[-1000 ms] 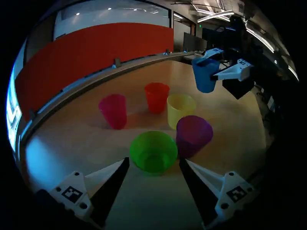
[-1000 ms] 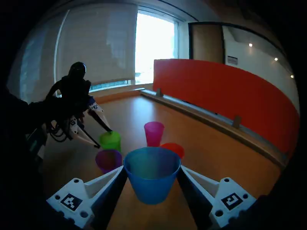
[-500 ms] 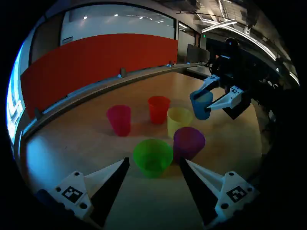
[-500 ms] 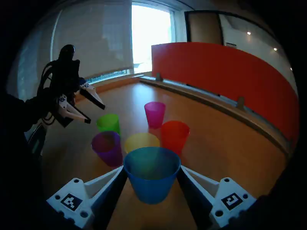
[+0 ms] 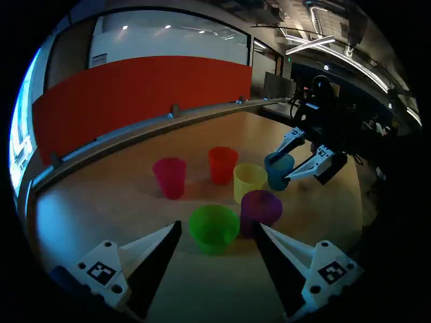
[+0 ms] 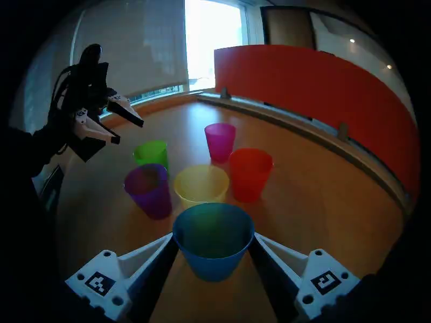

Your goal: Pour water

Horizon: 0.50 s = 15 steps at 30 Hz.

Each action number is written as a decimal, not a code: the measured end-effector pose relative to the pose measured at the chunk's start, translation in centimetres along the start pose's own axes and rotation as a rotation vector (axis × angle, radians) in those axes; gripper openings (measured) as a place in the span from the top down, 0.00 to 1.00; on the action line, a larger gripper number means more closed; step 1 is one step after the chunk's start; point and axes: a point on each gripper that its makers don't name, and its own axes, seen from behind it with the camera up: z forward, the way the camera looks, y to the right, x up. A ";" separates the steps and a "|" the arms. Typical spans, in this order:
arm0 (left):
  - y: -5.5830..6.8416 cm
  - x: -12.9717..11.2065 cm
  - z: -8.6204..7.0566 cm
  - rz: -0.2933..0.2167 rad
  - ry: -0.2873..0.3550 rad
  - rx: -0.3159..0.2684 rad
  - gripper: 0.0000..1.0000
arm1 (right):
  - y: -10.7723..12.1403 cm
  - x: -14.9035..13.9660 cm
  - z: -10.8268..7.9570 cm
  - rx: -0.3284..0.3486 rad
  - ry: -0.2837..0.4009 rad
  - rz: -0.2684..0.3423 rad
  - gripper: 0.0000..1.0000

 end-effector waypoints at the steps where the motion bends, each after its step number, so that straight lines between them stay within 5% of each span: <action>1: 0.1 0.0 0.0 0.001 0.000 0.000 0.03 | 0.0 -0.1 0.0 -0.001 -0.003 -0.001 0.10; 15: 0.4 0.1 -0.2 0.008 0.005 0.000 0.03 | 0.5 -1.3 0.3 -0.015 -0.021 0.002 0.10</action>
